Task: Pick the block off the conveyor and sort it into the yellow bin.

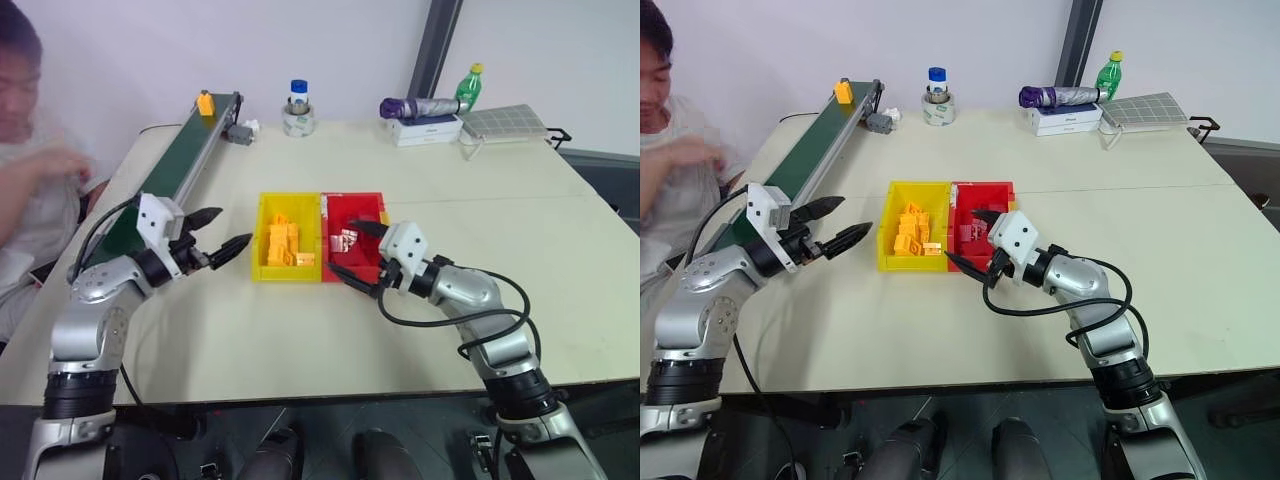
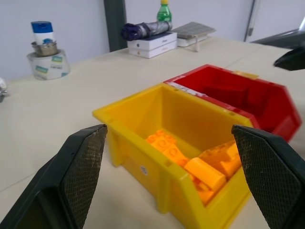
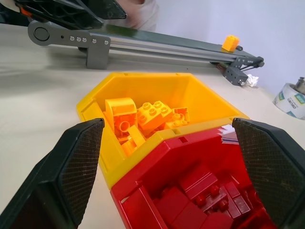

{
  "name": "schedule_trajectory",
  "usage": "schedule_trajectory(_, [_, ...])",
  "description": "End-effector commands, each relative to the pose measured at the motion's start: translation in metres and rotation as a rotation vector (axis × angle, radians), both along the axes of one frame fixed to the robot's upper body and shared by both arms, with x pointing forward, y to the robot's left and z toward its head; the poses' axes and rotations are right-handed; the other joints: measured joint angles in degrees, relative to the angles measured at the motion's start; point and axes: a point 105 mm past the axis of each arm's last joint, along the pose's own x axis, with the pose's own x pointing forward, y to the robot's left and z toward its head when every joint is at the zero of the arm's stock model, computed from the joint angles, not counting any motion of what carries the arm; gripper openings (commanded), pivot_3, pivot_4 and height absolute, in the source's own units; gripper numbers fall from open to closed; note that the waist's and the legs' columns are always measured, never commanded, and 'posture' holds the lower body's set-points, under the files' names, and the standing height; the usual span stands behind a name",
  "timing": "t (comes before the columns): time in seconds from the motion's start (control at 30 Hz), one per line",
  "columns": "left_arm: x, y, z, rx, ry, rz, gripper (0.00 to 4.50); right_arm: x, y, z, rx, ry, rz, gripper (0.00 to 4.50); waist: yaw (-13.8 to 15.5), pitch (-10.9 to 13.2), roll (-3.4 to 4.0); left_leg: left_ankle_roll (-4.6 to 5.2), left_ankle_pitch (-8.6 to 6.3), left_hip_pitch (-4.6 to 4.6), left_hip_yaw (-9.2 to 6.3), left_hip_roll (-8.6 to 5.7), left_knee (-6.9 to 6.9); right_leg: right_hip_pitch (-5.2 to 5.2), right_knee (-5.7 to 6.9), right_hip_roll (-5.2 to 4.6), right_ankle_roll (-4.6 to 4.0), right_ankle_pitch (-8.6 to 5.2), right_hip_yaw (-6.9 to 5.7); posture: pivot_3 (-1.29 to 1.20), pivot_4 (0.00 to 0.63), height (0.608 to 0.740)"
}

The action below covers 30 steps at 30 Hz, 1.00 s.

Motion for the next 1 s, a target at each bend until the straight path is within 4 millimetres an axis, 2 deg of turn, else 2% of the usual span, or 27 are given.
schedule_trajectory(0.03, [-0.008, 0.004, 0.014, 0.008, -0.066, -0.004, 4.41, -0.003, 0.004, 0.012, 0.019, -0.040, 0.021, 4.50, 0.03, 0.00, 0.00, 0.00, 0.00, 0.00, 0.00, 0.00, 0.00, 0.00, 0.00, 0.00, 0.00, 0.00, 0.00, 0.00, 0.150, 0.740])
schedule_trajectory(0.17, [-0.014, 0.001, 0.011, 0.039, -0.080, -0.012, 4.41, -0.003, 0.005, 0.012, 0.019, -0.041, 0.026, 4.50, 0.02, 0.00, 0.00, 0.00, 0.00, -0.01, 0.01, 0.00, 0.00, 0.00, -0.01, -0.01, -0.01, 0.00, 0.01, 0.00, 0.150, 0.740])
schedule_trajectory(0.33, [-0.018, 0.011, 0.011, 0.036, -0.102, 0.063, 4.41, -0.002, 0.003, 0.012, 0.017, -0.042, 0.028, 4.50, -0.02, 0.00, 0.00, 0.00, 0.00, -0.02, 0.00, 0.00, 0.00, 0.00, -0.02, -0.02, -0.01, -0.01, 0.01, 0.00, 0.150, 0.740])
schedule_trajectory(0.6, [-0.026, 0.052, 0.003, -0.082, -0.107, 0.330, 4.41, -0.004, 0.005, 0.010, 0.017, -0.037, 0.036, 4.50, 0.05, 0.00, 0.01, 0.01, -0.01, -0.06, 0.01, 0.01, -0.02, -0.05, -0.05, -0.02, -0.03, -0.03, 0.02, 0.00, 0.150, 0.740])
schedule_trajectory(0.7, [-0.032, 0.089, 0.005, -0.130, -0.114, 0.537, 4.41, -0.003, 0.005, 0.011, 0.019, -0.037, 0.043, 4.50, -0.02, 0.00, 0.01, 0.01, -0.01, -0.09, 0.00, 0.01, -0.02, -0.09, -0.05, -0.01, -0.03, -0.03, 0.02, 0.00, 0.150, 0.740])
schedule_trajectory(0.8, [-0.042, 0.105, 0.004, -0.172, -0.120, 0.611, 4.41, -0.003, 0.006, 0.011, 0.015, -0.036, 0.048, 4.50, 0.06, 0.00, 0.01, 0.01, -0.01, -0.09, 0.00, 0.02, -0.02, -0.10, -0.03, -0.01, -0.01, -0.04, 0.02, 0.00, 0.150, 0.740])
schedule_trajectory(0.93, [-0.048, 0.132, -0.012, -0.156, -0.102, 0.805, 4.41, -0.003, 0.008, 0.009, 0.011, -0.031, 0.062, 4.50, 0.08, 0.00, 0.00, 0.03, -0.02, -0.09, 0.04, 0.01, -0.02, -0.06, -0.09, -0.02, -0.01, -0.04, 0.04, 0.00, 0.150, 0.740])
schedule_trajectory(1.0, [-0.047, 0.141, -0.014, -0.203, -0.094, 0.860, 4.41, -0.003, 0.008, 0.009, 0.009, -0.031, 0.066, 4.50, 0.23, 0.00, 0.00, 0.03, -0.02, -0.09, 0.03, 0.01, -0.02, -0.06, -0.08, -0.02, -0.01, -0.04, 0.02, 0.00, 0.150, 0.740])
